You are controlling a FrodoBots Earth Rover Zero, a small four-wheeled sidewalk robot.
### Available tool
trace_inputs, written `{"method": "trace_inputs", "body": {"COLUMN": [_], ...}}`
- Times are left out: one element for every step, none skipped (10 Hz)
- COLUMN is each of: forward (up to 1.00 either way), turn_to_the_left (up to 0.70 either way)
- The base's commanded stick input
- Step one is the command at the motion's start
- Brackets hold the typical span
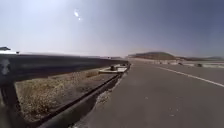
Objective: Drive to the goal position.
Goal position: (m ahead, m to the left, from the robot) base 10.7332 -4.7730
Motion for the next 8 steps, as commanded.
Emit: {"method": "trace_inputs", "body": {"forward": [0.00,0.00,0.00,0.00,0.00,0.00,0.00,0.00], "turn_to_the_left": [0.00,0.00,0.00,0.00,-0.05,-0.30,-0.50,-0.50]}}
